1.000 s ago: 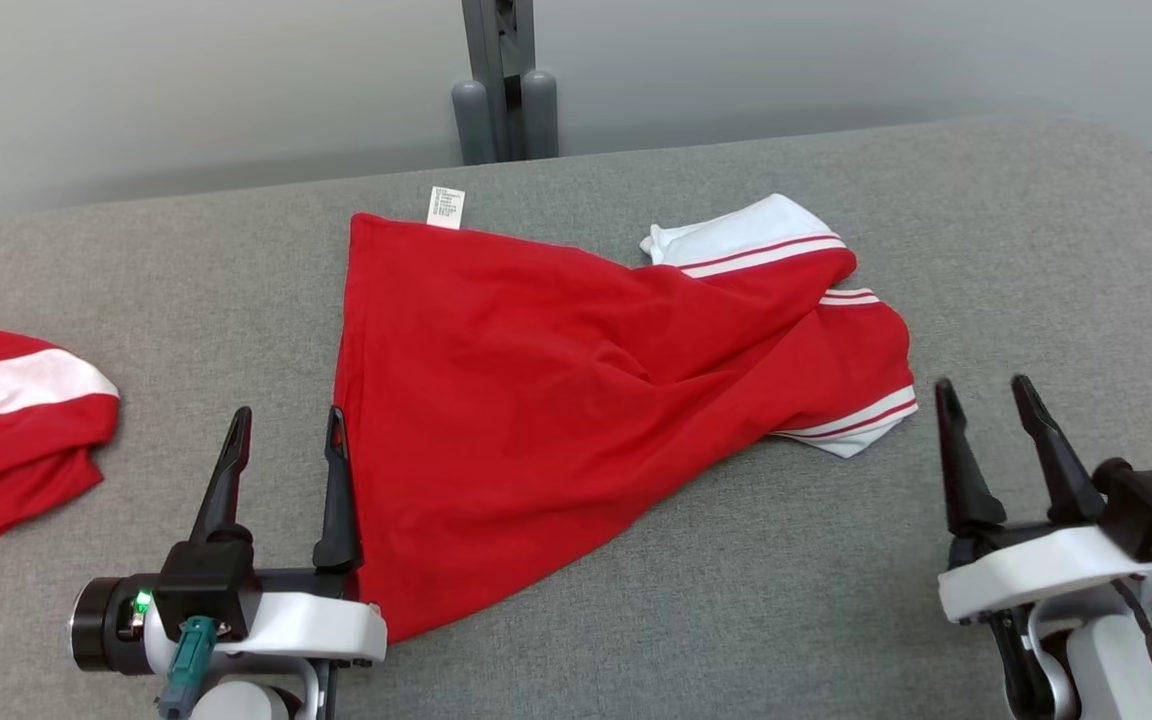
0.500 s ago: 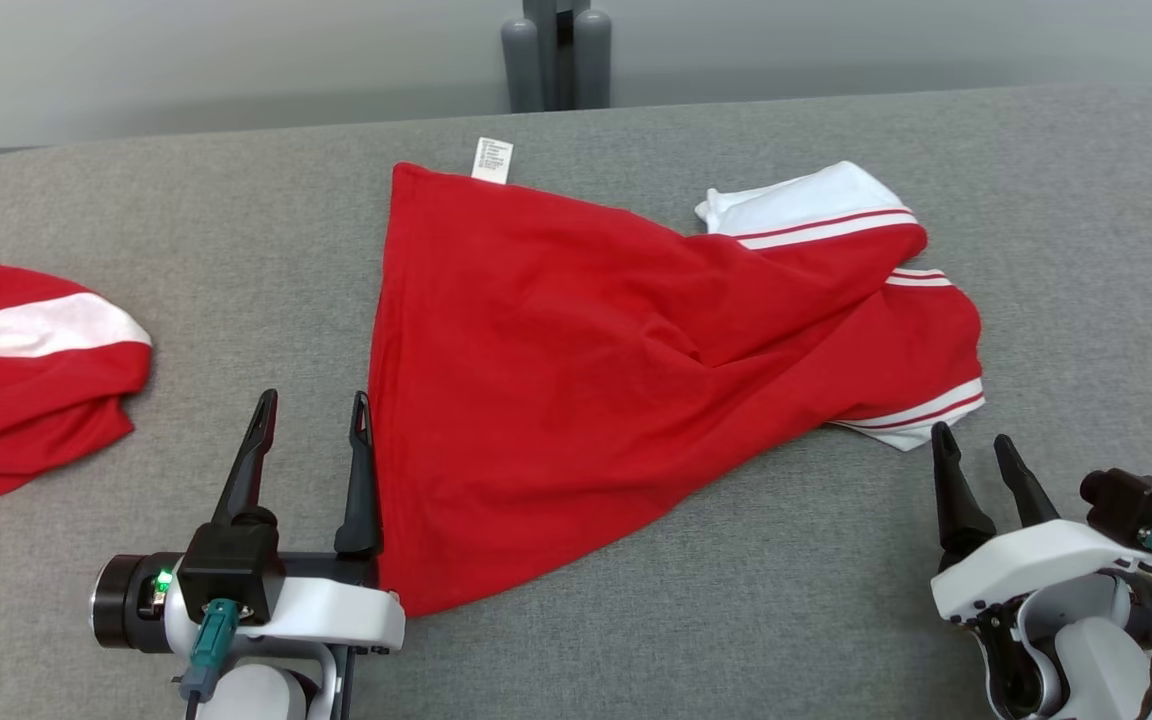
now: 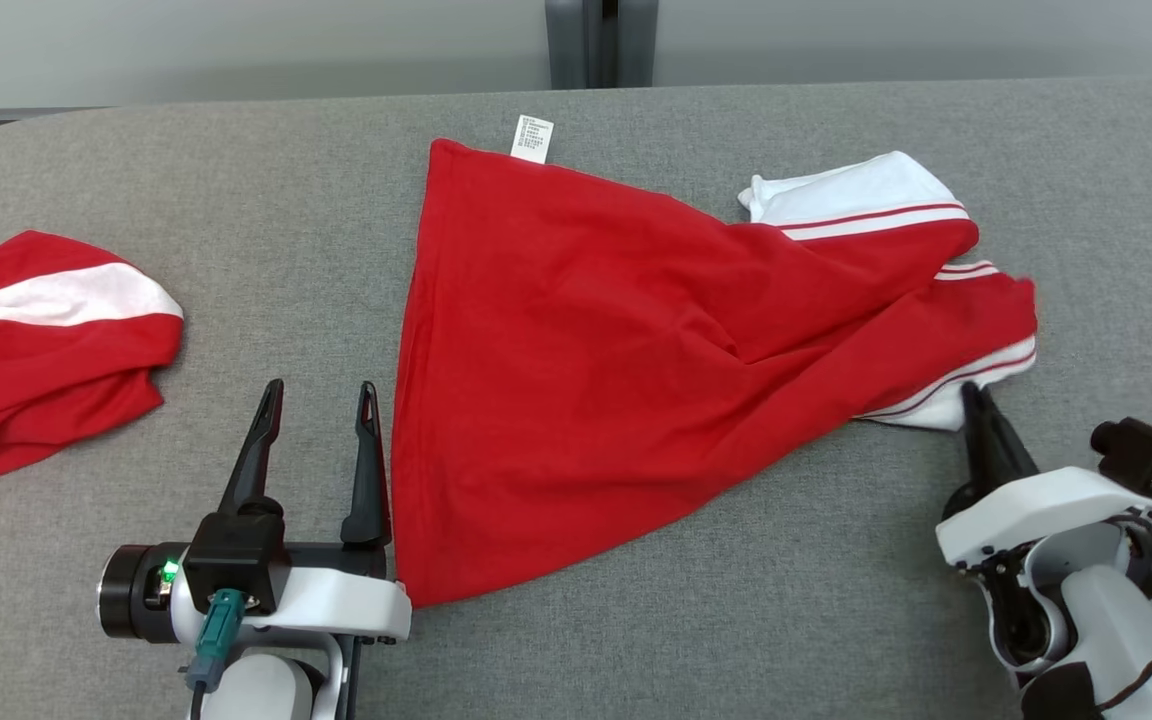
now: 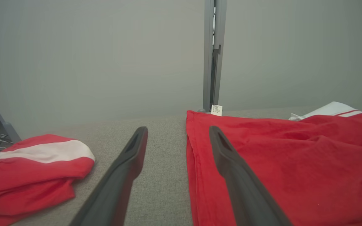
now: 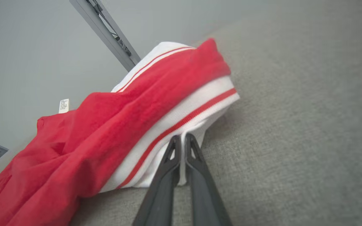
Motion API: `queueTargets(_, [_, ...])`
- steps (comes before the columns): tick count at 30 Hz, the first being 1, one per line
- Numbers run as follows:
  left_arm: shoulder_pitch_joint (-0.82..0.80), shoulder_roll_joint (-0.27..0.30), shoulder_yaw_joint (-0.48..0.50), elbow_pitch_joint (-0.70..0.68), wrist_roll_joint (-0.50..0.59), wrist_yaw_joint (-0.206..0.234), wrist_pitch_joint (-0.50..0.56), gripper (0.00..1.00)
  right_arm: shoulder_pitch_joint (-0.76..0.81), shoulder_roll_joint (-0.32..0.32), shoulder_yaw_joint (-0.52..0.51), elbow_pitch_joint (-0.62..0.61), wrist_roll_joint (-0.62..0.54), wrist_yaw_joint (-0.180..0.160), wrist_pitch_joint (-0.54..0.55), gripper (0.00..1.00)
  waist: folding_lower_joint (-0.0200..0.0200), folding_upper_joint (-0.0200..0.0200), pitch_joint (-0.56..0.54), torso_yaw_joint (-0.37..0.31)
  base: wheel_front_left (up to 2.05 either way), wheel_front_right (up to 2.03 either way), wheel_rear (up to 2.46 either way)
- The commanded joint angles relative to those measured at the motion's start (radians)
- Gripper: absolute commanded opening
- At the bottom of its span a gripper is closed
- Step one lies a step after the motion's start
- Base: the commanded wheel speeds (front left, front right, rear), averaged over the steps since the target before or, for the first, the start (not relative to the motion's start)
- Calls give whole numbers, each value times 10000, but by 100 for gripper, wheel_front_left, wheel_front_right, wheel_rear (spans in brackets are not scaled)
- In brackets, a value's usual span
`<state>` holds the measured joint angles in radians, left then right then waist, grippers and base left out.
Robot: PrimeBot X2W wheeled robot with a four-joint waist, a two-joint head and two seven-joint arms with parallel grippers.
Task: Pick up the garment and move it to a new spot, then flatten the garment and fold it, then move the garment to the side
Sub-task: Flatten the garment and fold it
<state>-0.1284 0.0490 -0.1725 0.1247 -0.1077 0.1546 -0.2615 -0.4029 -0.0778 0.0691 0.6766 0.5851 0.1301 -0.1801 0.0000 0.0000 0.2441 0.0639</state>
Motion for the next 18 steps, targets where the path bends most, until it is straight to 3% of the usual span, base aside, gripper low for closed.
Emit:
queueTargets(1, [-108,28,63,33,-53,69,-31,100,-149,-237,43,-114,46,14,-268,0,0,0,-47,-34,0,0,0])
queueTargets(7, [0,28,147,67,-166,43,-31,100,-182,-623,248,-454,-367,13,-636,0,0,0,-335,-267,0,0,0])
queueTargets(14, [188,28,245,113,-267,52,-31,100,-42,-1124,126,-1113,-2325,10,-572,0,0,0,-750,-636,0,0,0])
queueTargets(18, [256,31,207,124,-310,93,-31,100,156,-889,-482,-1969,-3515,10,-5,0,0,0,-891,-719,0,0,0])
